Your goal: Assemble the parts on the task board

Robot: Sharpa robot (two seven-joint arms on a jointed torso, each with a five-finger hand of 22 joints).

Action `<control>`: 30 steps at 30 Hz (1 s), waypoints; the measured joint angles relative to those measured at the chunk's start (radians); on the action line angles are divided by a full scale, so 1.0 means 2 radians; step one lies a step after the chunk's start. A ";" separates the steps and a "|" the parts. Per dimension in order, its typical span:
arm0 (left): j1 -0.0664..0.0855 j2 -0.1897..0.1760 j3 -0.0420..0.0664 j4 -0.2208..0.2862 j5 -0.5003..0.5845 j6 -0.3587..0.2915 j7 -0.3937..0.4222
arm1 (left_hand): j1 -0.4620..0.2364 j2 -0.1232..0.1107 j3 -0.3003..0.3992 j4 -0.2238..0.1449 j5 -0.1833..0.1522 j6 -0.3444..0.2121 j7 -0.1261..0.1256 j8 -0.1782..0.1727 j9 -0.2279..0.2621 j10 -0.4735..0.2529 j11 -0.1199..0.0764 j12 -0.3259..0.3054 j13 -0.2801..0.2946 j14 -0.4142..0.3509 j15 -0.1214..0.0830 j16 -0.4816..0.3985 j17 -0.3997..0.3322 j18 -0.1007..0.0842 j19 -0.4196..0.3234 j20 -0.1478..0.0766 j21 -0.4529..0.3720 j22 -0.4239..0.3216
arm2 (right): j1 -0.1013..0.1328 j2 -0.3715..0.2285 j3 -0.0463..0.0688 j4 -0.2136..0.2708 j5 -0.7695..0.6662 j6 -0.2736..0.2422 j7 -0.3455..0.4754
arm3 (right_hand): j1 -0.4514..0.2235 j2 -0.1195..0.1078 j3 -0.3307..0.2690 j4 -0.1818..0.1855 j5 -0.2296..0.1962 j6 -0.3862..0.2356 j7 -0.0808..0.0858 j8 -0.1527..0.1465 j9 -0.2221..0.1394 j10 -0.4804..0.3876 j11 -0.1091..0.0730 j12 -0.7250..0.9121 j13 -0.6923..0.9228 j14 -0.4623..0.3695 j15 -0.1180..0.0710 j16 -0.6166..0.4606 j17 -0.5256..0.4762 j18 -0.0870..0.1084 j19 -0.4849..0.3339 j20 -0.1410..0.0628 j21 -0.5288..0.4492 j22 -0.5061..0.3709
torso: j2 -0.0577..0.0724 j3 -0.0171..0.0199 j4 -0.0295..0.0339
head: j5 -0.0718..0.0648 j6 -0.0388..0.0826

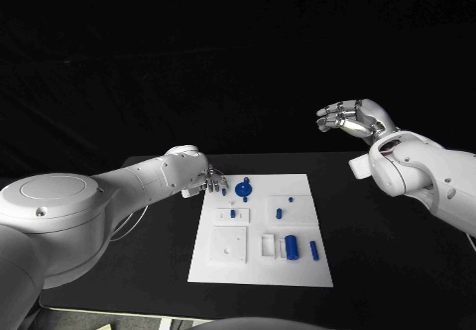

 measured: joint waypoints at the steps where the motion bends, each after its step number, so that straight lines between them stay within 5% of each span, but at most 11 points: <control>1: -0.001 0.001 0.000 -0.001 0.000 0.000 0.000 | 0.000 0.000 0.000 0.000 0.000 0.000 0.000 0.000 0.000 0.000 0.000 0.000 0.000 0.000 0.000 0.000 0.000 0.000 0.000 0.000 0.000 0.000 | 0.000 0.000 0.000 0.000 0.000 0.000 0.000 | 0.000 0.000 0.000 0.000 0.000 0.000 0.000 0.000 0.000 0.000 0.000 0.000 0.000 0.000 0.000 0.000 0.000 0.000 0.000 0.000 0.000 0.000 | 0.000 0.0000 0.0000 | 0.000 0.000; 7: -0.007 0.003 0.000 -0.008 0.000 0.003 0.002 | 0.000 0.004 0.000 0.000 0.000 0.000 -0.001 0.000 0.000 0.000 0.000 0.000 0.000 0.000 0.000 0.000 0.000 0.000 0.000 0.000 0.000 0.000 | 0.000 -0.001 0.000 0.001 0.000 0.000 0.000 | 0.000 0.000 0.000 0.000 0.000 0.000 0.000 0.000 0.000 0.000 0.000 0.000 0.000 0.000 0.000 0.000 0.000 0.000 0.000 0.000 0.000 0.000 | 0.001 0.0003 0.0008 | -0.001 0.000; 30: -0.007 0.003 0.000 -0.012 0.015 0.005 0.012 | -0.002 0.006 -0.001 0.001 0.000 -0.003 0.001 0.000 -0.001 -0.002 0.002 0.000 0.001 -0.001 0.002 0.000 0.000 0.000 -0.004 0.000 -0.002 0.000 | 0.000 -0.002 0.000 0.004 0.000 0.000 0.001 | 0.000 0.000 0.000 0.000 0.000 0.001 -0.001 0.000 0.000 0.000 0.000 0.000 -0.001 0.000 0.000 0.000 0.000 0.000 0.000 0.000 0.000 0.000 | 0.001 -0.0006 0.0012 | -0.003 0.001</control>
